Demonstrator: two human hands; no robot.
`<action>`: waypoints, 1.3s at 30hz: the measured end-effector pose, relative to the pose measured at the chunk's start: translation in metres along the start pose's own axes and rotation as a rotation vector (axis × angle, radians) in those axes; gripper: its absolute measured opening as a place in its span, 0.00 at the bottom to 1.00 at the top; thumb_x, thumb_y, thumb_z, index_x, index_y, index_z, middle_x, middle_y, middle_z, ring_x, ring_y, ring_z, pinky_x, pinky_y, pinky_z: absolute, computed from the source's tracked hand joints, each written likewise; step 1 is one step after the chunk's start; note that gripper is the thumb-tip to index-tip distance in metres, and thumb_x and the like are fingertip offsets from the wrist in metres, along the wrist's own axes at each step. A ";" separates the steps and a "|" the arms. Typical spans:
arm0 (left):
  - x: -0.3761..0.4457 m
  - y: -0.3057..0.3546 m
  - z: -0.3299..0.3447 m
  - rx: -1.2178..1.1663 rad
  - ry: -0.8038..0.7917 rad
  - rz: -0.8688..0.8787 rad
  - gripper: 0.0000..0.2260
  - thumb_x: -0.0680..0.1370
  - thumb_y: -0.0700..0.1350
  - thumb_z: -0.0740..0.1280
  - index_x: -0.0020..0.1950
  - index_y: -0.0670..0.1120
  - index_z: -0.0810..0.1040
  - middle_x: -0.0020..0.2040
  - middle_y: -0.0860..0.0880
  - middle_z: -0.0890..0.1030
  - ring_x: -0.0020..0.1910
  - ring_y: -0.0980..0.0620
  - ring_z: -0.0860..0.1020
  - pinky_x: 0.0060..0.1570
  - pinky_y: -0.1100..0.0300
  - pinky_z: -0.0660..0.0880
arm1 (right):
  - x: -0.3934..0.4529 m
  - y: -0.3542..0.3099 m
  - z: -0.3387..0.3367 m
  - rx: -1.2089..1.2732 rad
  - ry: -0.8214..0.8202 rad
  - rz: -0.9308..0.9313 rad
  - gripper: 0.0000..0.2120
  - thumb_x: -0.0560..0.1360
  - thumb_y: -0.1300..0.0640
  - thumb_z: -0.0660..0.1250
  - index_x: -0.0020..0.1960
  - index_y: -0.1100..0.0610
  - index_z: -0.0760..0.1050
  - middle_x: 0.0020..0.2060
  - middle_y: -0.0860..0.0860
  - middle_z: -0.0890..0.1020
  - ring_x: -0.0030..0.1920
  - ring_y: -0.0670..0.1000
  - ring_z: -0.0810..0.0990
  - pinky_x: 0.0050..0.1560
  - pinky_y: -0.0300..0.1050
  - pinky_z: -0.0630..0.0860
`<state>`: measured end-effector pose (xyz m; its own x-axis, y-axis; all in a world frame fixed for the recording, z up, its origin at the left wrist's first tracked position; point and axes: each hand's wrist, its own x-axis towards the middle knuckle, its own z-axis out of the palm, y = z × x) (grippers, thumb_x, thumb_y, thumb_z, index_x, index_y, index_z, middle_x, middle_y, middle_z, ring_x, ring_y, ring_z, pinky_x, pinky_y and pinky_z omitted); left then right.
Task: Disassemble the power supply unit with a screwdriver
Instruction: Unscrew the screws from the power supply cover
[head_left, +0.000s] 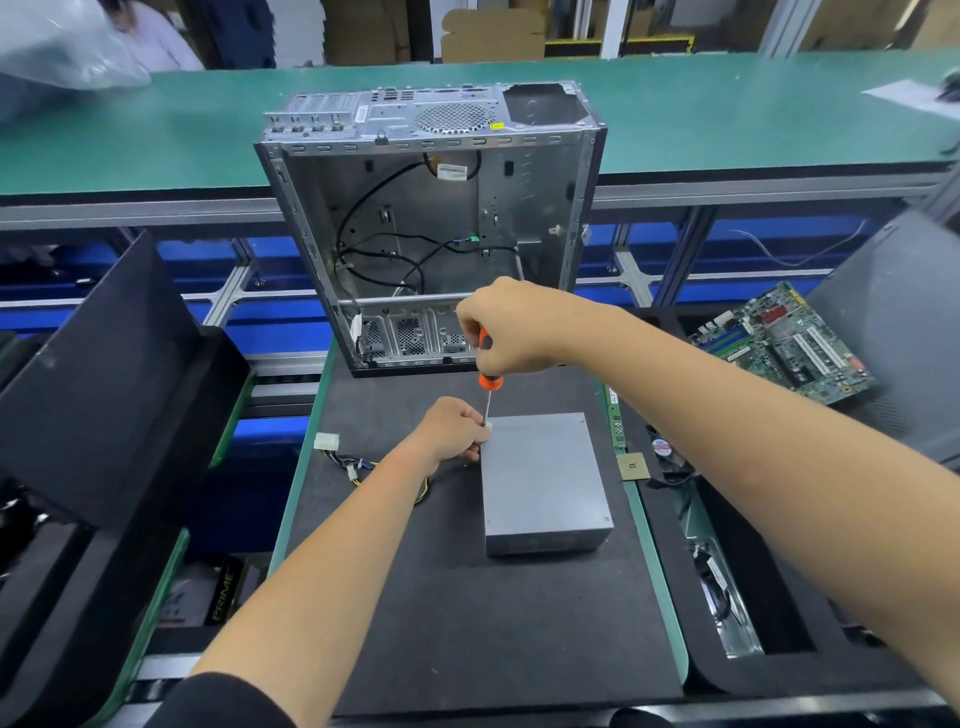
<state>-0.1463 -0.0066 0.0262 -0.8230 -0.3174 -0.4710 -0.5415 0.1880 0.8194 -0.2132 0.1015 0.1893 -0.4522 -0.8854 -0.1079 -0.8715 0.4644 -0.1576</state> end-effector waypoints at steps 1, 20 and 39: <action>0.000 -0.001 0.000 0.007 0.005 0.008 0.04 0.76 0.37 0.68 0.44 0.40 0.74 0.36 0.40 0.78 0.31 0.48 0.76 0.44 0.54 0.80 | 0.000 0.000 0.000 0.020 0.002 -0.001 0.05 0.69 0.59 0.68 0.45 0.56 0.75 0.37 0.45 0.73 0.39 0.52 0.74 0.30 0.41 0.66; 0.006 -0.007 0.003 0.207 0.084 0.105 0.08 0.75 0.41 0.68 0.37 0.47 0.74 0.36 0.49 0.80 0.28 0.54 0.78 0.31 0.62 0.75 | -0.001 0.008 0.002 -0.020 0.040 0.115 0.11 0.74 0.54 0.65 0.44 0.62 0.79 0.36 0.57 0.80 0.32 0.54 0.71 0.30 0.43 0.68; 0.010 -0.011 -0.001 0.180 0.010 0.140 0.04 0.77 0.42 0.68 0.45 0.43 0.74 0.37 0.49 0.76 0.30 0.54 0.76 0.37 0.61 0.77 | 0.004 0.002 0.001 -0.057 -0.003 0.087 0.14 0.79 0.47 0.60 0.44 0.58 0.73 0.35 0.52 0.75 0.39 0.56 0.77 0.34 0.46 0.71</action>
<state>-0.1485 -0.0127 0.0129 -0.8909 -0.2859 -0.3529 -0.4450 0.3933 0.8046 -0.2164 0.0991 0.1880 -0.5259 -0.8418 -0.1213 -0.8385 0.5371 -0.0920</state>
